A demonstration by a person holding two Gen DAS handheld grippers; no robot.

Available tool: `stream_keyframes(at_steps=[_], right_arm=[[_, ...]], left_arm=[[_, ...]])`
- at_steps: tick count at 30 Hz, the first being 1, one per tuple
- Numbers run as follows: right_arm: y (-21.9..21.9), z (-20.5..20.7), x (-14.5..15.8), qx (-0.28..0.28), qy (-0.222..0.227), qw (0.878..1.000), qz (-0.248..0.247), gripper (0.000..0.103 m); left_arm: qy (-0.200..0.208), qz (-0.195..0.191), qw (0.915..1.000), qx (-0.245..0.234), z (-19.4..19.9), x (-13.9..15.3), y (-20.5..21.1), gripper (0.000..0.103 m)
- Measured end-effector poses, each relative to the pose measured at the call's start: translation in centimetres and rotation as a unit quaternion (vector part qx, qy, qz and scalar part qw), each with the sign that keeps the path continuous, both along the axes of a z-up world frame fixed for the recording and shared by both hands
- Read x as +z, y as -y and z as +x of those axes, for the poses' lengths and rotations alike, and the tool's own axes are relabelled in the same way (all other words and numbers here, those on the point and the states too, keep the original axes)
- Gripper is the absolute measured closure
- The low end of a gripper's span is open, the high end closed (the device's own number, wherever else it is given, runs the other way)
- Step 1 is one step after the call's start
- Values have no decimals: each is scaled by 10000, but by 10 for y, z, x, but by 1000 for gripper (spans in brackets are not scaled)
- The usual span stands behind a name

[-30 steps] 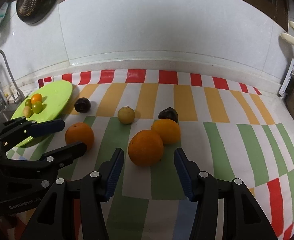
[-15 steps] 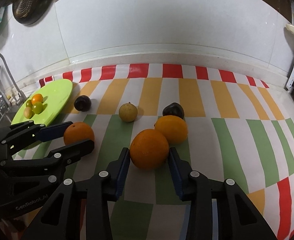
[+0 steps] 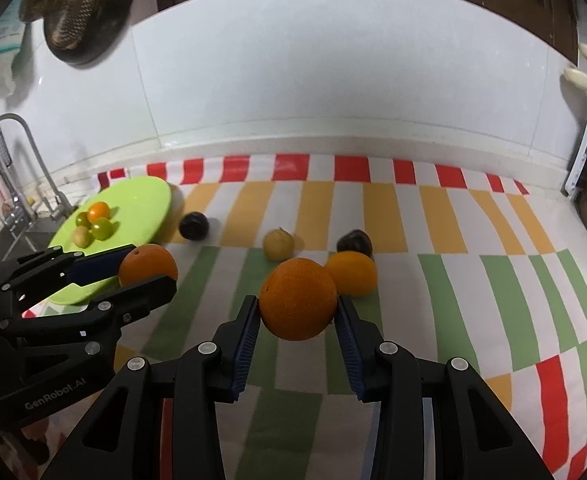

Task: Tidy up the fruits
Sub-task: 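Close the right tool on a large orange while the left tool approaches another orange, then carry both oranges onto the lime-green plate and open both tools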

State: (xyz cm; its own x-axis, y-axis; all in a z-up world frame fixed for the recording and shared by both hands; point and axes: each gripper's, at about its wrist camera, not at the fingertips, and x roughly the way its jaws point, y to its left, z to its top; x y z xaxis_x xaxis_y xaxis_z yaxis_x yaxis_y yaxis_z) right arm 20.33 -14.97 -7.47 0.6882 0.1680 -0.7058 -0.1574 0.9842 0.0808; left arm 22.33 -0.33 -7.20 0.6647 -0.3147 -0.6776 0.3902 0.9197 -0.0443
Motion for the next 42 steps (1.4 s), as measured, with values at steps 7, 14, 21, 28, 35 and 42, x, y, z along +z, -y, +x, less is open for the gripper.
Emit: stream_keyframes(at_steps=[7,14,21,28,35,42], right_arm=[[-14,-16,22,195,234,9995,70,63],[-29,-33,41,411,474,9980,117,63],[-50,-42,55,703,661,9953,120,63],[-73,-45,61,1038,732,9917,173,63],[-97,-38,59,1401,702,9874,231,63],[-117,-27,57,1688,686,9830,221,63]], left_arm=[[193,-73,9995,255,-21,20,-19,62],[406,-88,9976,556,-44,38,-40,62],[524,-112,9944,912,-61,50,-61,62],[565,-88,9902,1271,-71,53,-83,62],[568,13,9860,1565,-71,51,-103,62],[638,71,9834,1696,-64,48,-118,62]])
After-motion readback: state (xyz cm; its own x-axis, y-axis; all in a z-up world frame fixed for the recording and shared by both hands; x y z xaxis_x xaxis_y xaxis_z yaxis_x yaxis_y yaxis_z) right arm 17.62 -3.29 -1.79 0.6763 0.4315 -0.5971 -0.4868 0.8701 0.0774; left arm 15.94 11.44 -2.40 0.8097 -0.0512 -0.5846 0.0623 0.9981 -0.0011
